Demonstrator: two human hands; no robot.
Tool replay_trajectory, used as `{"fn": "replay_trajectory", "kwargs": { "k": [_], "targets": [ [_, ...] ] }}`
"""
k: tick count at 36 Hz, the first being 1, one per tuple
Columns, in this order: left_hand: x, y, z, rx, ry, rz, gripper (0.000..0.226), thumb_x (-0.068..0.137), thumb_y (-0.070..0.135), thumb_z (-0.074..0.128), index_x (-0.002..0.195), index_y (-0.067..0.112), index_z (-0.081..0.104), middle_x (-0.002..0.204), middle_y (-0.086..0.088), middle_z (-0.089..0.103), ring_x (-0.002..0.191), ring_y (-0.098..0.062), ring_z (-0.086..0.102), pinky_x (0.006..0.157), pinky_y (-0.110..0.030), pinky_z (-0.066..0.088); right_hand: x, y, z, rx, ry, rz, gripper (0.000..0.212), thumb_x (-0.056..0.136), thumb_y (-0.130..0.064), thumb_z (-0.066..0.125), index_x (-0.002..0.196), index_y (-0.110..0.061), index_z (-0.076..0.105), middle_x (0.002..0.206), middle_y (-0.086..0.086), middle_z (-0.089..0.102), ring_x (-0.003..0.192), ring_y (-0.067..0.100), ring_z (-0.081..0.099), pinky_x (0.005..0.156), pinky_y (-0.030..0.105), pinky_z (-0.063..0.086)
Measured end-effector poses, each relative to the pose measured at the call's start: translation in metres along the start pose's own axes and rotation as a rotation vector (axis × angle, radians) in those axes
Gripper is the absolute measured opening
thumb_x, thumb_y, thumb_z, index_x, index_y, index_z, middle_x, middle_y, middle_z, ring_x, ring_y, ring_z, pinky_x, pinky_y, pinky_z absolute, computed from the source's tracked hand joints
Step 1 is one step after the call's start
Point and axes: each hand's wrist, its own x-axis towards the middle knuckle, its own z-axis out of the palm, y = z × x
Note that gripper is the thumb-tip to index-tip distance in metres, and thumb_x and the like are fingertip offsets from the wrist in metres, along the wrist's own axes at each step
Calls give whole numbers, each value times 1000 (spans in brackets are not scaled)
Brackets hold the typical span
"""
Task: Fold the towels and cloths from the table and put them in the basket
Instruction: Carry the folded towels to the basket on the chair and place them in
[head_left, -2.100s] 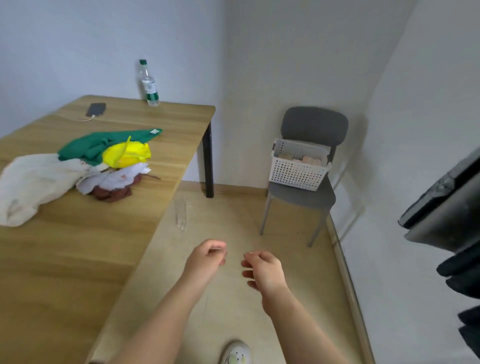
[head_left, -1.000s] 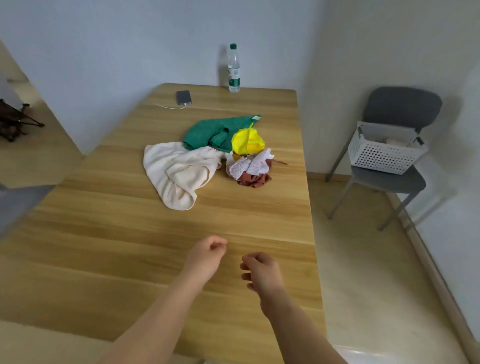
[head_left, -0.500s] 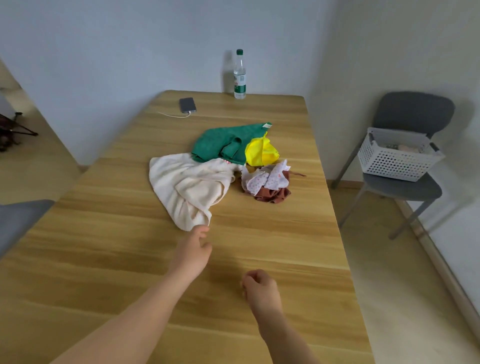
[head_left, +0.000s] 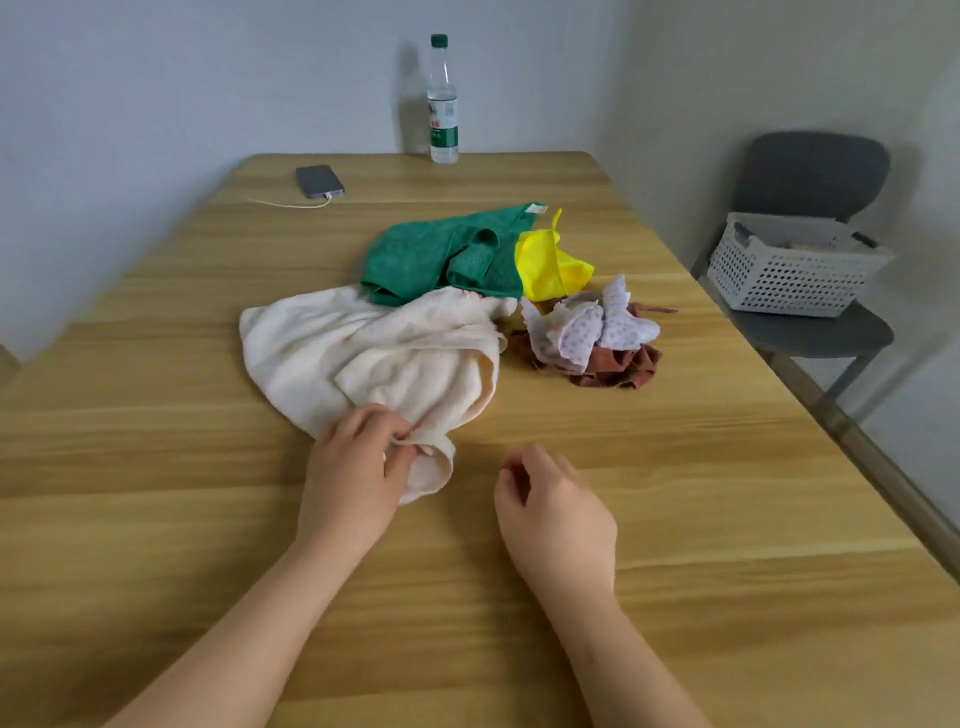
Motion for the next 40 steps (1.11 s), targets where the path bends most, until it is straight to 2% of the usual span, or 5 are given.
{"fn": "replay_trajectory", "kwargs": {
  "k": [4, 20, 29, 35, 40],
  "targets": [
    [-7, 0, -6, -138, 61, -88, 13, 91, 17, 55, 103, 11, 58, 95, 7, 53, 80, -12, 48, 56, -20, 33, -2, 3, 2, 72, 26, -31, 16, 93, -28, 45, 100, -23, 59, 84, -10, 55, 76, 12, 48, 60, 26, 35],
    [-150, 0, -68, -268, -110, 106, 11, 86, 16, 60, 88, 26, 55, 87, 18, 54, 79, -1, 50, 62, -9, 35, -158, -5, -8, 118, 100, -43, 11, 91, -20, 48, 95, -17, 58, 83, -7, 56, 90, 19, 52, 70, 28, 40],
    [-161, 5, -75, -568, -61, 37, 11, 92, 23, 53, 102, 28, 52, 94, 13, 59, 67, -9, 64, 70, -33, 53, -165, -8, -16, 334, 186, 42, 56, 93, -43, 48, 144, -27, 28, 142, 0, 38, 128, 18, 41, 93, 31, 37],
    [-135, 1, -58, 20, -27, -84, 46, 90, 44, 47, 134, 34, 36, 143, 6, 35, 125, -22, 40, 93, -37, 39, -140, -11, -13, -16, 12, 19, 89, 79, -47, 57, 147, -40, 1, 157, -11, 4, 136, 23, 27, 98, 35, 34],
    [-117, -1, -48, 218, -139, -56, 54, 90, 56, 34, 141, 41, 22, 150, 11, 27, 135, -19, 26, 106, -38, 24, -116, -13, -4, -145, 12, 21, 77, 84, -54, 49, 147, -37, 7, 145, -4, 35, 129, 24, 33, 103, 37, 29]
  ]
}}
